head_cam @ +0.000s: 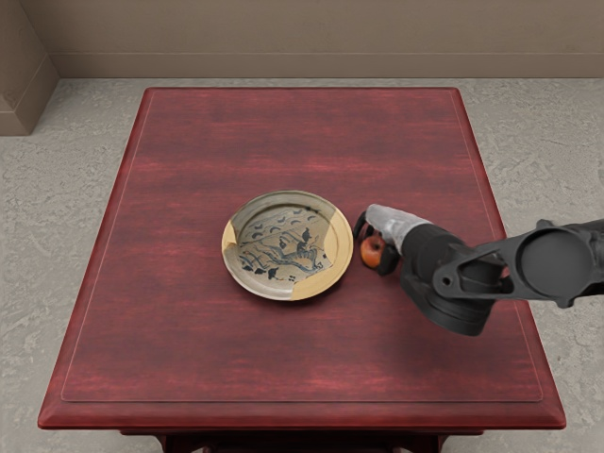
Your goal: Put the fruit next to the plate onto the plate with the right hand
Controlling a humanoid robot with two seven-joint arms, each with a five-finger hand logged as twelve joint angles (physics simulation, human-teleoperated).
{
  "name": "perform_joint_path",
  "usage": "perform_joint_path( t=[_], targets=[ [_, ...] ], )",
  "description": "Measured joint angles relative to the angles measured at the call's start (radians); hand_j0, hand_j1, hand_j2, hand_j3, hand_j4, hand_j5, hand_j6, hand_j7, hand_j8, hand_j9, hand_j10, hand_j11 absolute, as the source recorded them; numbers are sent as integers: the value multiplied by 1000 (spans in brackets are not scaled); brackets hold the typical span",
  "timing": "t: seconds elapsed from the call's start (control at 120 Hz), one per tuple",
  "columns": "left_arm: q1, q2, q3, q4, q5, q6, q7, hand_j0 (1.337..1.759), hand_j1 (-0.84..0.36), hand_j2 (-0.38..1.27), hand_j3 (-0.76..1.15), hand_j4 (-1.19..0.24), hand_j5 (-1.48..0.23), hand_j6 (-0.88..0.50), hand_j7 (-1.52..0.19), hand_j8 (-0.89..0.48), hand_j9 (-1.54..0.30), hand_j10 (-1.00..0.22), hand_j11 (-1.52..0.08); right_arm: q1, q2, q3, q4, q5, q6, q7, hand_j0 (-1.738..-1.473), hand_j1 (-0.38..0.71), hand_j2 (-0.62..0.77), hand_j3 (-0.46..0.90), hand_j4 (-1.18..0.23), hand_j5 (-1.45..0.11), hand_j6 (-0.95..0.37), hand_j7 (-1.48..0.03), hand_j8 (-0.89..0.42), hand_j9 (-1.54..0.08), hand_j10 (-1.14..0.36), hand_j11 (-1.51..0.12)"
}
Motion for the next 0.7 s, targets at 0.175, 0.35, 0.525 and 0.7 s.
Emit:
perform_joint_path(
  t=[0.175, 0.35, 0.525, 0.7],
  targets=[
    [0, 0, 0, 0, 0, 0, 0, 1658, 53, 50, 0, -247, -321, -247, -321, -247, -321, -247, -321, -9, 1, 0, -14, -6, 2, 0, -1652, 250, 29, -1, -574, -749, -503, -746, -449, -758, -570, -759],
    [0, 0, 0, 0, 0, 0, 0, 1658, 53, 50, 0, -247, -321, -247, -321, -247, -321, -247, -321, -25, -5, 0, -36, -7, 2, 0, -1649, 228, 129, 0, -633, -823, -569, -822, -531, -835, -628, -838],
    [0, 0, 0, 0, 0, 0, 0, 1658, 53, 50, 0, -247, -321, -247, -321, -247, -321, -247, -321, -19, -51, 9, -39, 3, 0, 0, -1653, 248, 159, 0, -652, -854, -540, -850, -499, -863, -647, -865],
    [0, 0, 0, 0, 0, 0, 0, 1658, 53, 50, 0, -247, -321, -247, -321, -247, -321, -247, -321, -16, -113, 105, -28, 6, 0, 0, -1655, 274, 191, 0, -655, -867, -518, -858, -479, -873, -651, -874]
  ],
)
